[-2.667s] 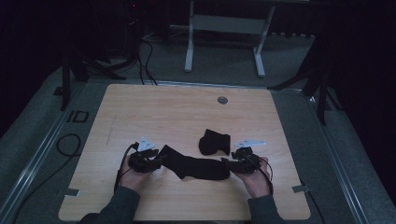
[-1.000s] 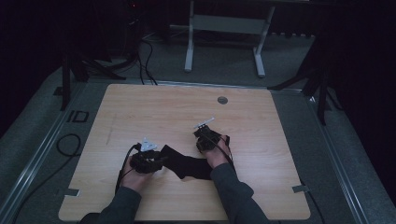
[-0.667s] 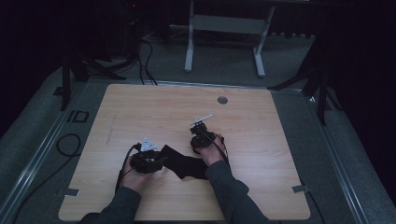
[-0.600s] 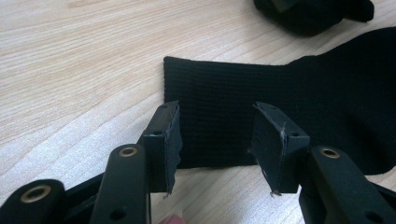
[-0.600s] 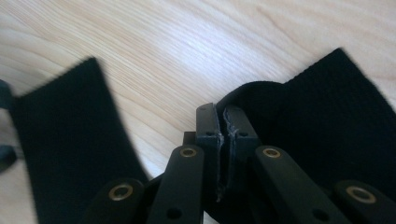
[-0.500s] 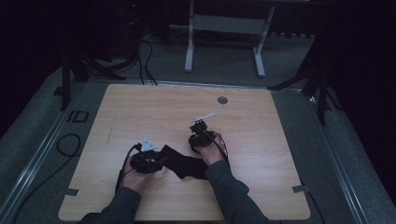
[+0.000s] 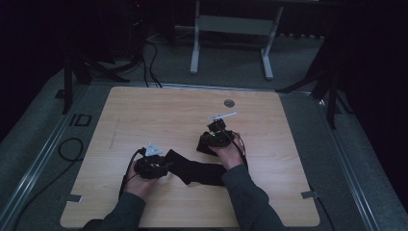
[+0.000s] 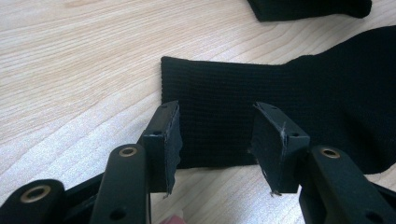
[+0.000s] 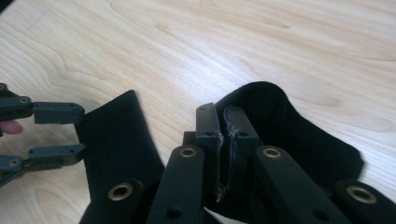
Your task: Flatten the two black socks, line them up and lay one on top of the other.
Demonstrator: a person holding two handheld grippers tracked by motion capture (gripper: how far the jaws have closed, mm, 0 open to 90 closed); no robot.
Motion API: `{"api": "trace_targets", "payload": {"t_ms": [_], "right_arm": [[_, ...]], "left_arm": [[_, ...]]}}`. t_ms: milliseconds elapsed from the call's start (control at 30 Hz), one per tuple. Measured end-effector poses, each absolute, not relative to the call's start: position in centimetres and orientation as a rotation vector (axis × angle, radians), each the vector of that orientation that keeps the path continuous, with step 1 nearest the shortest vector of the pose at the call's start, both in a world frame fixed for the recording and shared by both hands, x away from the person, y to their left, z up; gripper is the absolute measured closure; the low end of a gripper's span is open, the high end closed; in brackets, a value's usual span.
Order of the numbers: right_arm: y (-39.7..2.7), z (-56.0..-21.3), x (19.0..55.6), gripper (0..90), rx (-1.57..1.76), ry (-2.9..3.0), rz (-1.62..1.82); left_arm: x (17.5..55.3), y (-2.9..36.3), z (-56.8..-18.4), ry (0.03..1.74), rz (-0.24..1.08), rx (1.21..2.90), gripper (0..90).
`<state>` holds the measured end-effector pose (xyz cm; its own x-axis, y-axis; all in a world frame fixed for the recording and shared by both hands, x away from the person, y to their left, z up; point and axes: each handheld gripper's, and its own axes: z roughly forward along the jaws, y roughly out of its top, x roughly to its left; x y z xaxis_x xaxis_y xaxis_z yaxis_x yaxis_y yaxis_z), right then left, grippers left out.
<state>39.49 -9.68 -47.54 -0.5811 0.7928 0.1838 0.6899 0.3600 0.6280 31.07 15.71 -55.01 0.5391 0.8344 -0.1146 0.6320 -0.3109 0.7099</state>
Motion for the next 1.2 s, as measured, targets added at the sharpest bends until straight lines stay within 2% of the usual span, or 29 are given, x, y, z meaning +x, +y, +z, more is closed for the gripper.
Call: {"api": "trace_targets", "payload": {"t_ms": [400, 933, 1200], "right_arm": [[-15.8, -45.9, 38.3, 85.4, 1.385, 2.380, 1.014], [-23.2, -47.5, 35.5, 84.9, 1.515, 2.254, 0.989], [-24.5, -47.8, 35.2, 71.5, 1.483, 2.206, 0.830]], "left_arm": [[31.1, 15.6, -55.0, 1.186, 0.366, 2.056, 55.0], [31.1, 15.5, -55.1, 1.187, 0.354, 2.058, 54.5], [31.1, 15.6, -55.1, 1.194, 0.351, 2.053, 54.5]]}}
